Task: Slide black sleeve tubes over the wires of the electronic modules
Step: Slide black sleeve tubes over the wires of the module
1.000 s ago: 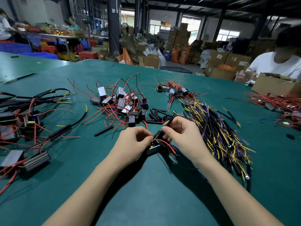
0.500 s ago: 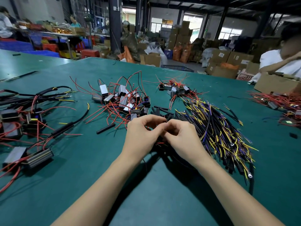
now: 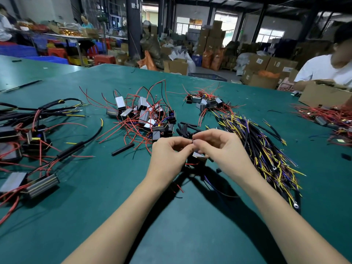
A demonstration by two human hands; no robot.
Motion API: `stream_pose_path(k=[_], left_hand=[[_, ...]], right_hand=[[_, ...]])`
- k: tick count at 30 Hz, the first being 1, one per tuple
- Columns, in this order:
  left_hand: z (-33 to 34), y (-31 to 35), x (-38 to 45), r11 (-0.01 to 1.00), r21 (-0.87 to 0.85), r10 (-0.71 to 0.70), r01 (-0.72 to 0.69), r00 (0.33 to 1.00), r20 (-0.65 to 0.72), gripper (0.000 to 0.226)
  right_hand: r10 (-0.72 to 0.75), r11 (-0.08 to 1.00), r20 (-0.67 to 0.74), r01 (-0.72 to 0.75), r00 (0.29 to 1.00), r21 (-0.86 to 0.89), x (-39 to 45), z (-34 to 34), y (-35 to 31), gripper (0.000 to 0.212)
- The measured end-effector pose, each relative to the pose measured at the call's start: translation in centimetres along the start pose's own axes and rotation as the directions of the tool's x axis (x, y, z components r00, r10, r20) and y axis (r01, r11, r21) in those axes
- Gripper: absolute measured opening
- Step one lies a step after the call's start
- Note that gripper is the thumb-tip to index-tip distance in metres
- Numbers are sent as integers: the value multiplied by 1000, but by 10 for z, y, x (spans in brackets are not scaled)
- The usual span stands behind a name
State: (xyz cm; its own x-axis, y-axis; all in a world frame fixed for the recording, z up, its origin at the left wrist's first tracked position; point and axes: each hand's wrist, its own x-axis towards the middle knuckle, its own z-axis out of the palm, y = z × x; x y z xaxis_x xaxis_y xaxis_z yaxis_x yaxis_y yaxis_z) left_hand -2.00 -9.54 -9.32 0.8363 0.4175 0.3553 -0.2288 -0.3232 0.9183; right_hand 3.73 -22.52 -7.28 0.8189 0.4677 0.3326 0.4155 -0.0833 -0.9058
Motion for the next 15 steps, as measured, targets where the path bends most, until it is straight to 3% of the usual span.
stream_pose_path(k=[5,10,15], left_hand=[[2,1,-2,998,46,46,-46,999,1,8],[4,4,-3,987,121,104,-101,994,-18,8],[-1,5,-2,951,265,164,-156,986,-7,4]], right_hand=[[-139,969,-68,121,988,-214,-1,3,-2,11],[-305,868,-52,255,951,-427,-3,4,-2,10],[-297,926,-224,223,928,-304,0,-2,-10,15]])
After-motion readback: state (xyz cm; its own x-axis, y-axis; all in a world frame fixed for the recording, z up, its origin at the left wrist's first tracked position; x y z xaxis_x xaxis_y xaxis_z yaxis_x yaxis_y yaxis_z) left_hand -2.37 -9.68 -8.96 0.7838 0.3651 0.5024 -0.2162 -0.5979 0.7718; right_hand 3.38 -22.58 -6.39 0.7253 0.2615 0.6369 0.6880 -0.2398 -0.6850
